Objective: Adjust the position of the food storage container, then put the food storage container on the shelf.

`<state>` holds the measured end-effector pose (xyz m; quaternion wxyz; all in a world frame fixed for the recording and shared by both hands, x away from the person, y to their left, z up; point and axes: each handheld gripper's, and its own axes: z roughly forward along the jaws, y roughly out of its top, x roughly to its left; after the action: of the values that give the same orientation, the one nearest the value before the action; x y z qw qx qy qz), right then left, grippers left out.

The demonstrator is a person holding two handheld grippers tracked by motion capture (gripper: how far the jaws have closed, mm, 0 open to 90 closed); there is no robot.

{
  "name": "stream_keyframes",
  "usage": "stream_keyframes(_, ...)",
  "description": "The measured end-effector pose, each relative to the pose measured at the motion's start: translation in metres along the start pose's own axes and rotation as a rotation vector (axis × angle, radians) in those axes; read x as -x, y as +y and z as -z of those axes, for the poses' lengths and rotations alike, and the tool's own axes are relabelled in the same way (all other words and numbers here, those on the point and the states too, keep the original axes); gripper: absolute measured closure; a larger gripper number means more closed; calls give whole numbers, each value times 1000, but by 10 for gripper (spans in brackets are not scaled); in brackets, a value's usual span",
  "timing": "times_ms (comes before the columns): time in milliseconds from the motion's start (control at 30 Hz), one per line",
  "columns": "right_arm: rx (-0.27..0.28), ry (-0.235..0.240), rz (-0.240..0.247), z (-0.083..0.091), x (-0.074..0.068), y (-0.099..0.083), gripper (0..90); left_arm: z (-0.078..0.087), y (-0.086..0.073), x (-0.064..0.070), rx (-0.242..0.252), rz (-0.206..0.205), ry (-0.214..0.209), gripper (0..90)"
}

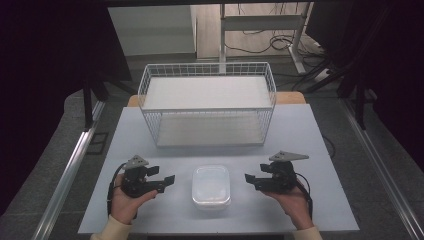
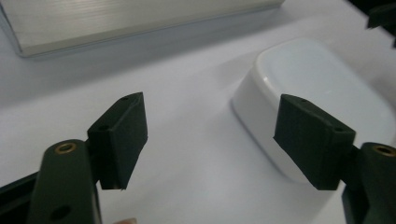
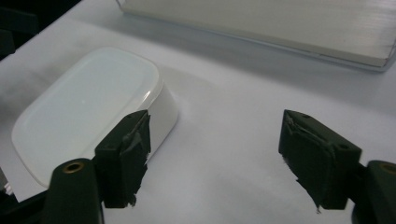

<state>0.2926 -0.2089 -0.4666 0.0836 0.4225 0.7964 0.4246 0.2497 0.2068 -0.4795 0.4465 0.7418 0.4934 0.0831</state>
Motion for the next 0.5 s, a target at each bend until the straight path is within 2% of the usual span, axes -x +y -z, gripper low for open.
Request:
stream_keyframes(133, 21, 23, -9, 2, 0, -1, 220, 4, 2, -1, 6, 18, -25, 270)
stream_keyframes(167, 27, 35, 5, 2, -2, 0, 225, 4, 2, -1, 6, 22, -30, 271)
stream_keyframes(367, 20, 59, 18, -1, -8, 0, 235, 2, 1, 0, -11, 24, -43, 272)
stream_keyframes(500, 22, 65, -15, 0, -8, 1, 252, 3, 3, 4, -7, 23, -55, 262)
